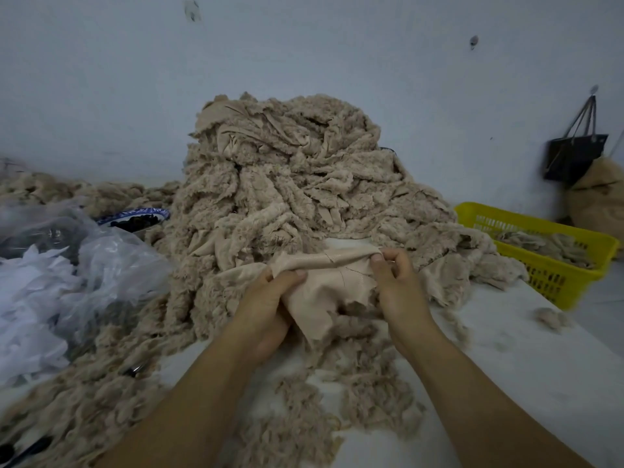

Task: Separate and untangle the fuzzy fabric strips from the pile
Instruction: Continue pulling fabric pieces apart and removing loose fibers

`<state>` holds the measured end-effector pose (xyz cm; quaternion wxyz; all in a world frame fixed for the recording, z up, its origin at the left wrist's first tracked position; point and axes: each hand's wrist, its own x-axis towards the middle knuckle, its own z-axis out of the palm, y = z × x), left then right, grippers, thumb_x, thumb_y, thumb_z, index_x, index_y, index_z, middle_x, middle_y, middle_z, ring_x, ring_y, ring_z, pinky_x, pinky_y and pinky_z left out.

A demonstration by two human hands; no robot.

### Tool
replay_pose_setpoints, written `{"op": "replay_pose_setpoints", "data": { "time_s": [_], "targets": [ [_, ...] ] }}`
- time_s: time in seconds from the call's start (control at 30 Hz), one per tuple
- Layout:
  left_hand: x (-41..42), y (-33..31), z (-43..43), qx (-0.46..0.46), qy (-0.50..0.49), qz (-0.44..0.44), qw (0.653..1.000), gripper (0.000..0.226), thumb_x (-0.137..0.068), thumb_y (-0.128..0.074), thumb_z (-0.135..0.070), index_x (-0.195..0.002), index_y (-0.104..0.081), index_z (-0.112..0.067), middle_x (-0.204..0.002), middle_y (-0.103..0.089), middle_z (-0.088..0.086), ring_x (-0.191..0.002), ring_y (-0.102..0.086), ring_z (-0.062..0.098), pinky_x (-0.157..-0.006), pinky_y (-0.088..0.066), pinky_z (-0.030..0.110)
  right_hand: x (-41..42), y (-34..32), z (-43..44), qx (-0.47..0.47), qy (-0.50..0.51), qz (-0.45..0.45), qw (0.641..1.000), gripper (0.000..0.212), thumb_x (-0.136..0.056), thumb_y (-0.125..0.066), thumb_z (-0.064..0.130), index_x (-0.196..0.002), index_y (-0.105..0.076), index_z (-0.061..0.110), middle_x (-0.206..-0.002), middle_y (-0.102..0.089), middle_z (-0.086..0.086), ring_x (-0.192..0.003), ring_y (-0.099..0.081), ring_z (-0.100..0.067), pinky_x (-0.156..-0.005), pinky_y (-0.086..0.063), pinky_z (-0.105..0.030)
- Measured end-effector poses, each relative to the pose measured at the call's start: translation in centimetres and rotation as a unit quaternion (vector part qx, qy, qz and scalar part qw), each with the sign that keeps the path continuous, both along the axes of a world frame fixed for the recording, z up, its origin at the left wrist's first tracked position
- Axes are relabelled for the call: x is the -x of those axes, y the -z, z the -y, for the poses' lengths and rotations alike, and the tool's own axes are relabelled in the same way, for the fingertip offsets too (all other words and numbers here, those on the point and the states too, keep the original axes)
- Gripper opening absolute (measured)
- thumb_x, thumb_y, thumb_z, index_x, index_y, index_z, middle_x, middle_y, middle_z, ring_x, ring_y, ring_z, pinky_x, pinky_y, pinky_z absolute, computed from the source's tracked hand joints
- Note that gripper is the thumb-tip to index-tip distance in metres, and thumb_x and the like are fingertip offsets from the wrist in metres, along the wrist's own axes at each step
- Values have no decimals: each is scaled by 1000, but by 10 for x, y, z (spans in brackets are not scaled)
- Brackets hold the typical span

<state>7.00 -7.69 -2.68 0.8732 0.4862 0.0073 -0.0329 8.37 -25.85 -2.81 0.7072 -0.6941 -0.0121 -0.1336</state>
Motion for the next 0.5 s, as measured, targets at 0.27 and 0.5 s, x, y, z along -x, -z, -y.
{"op": "replay_pose_setpoints", "data": {
  "time_s": [0.27, 0.5],
  "targets": [
    [6, -4, 3, -68, 5, -12, 998, 37, -68, -82, -35, -95, -79, -11, -101, -76, 14, -88, -75, 23, -62, -58, 28, 9, -1, -6, -30, -86, -18, 996, 25, -95, -51, 25, -72, -56, 33, -63, -52, 17, -56, -47, -3, -48, -40, -19],
    [14, -5, 3, -71, 77, 50, 993, 28, -92, -64, -32, -104, -78, -10, -113, -73, 15, -106, -71, 24, -77, -58, 27, 12, -2, -10, -81, -212, -69, 971, 52, -82, -46, 72, -95, -78, 33, -104, -76, -2, -98, -72, -16, -74, -58, -26]
  ]
}}
